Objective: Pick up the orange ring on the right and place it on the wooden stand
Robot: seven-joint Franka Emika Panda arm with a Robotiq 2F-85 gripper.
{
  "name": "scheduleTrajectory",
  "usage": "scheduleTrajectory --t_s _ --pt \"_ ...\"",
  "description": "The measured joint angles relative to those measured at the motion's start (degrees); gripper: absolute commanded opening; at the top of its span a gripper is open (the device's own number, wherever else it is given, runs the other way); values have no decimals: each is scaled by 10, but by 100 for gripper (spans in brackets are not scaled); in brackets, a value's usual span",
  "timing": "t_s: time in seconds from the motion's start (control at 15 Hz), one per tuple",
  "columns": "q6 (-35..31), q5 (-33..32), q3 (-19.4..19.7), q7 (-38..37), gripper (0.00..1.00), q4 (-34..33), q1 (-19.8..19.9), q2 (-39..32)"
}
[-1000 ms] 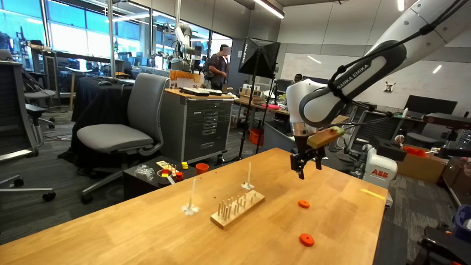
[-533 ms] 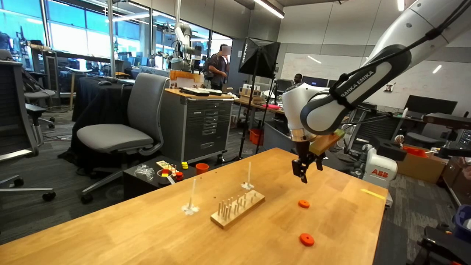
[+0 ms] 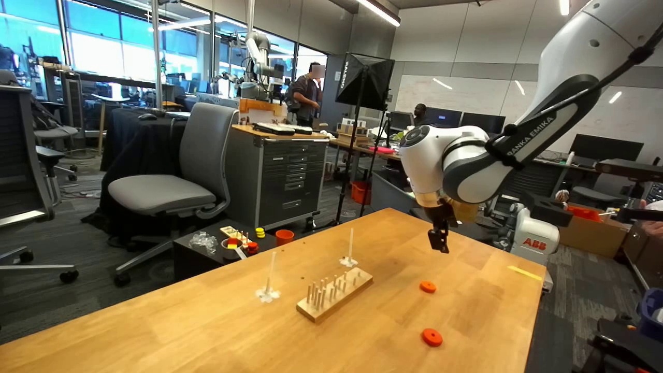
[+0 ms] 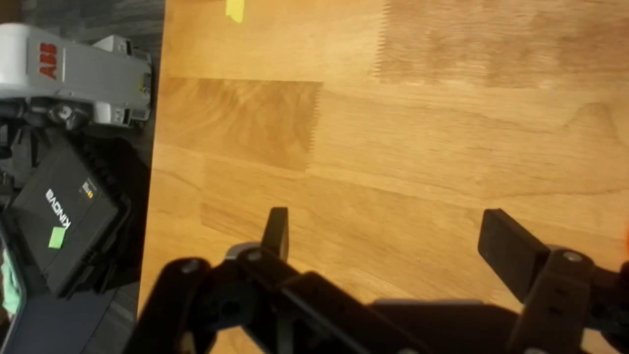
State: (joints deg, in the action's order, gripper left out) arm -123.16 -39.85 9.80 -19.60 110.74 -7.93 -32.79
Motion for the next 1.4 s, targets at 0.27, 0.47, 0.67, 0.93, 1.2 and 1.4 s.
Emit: scheduleTrajectory --t_s 0.27,0.47,0.67,0.93,1.2,1.4 --pt "-15 -36 -25 36 100 32 2 28" --pt "-19 -13 -56 109 100 45 17 42" --pt "-18 11 -79 205 100 43 28 42" --pt "-14 23 -96 338 100 21 38 35" --pt "35 23 -101 386 100 -9 34 18" --pt "34 23 -101 385 100 -7 35 17"
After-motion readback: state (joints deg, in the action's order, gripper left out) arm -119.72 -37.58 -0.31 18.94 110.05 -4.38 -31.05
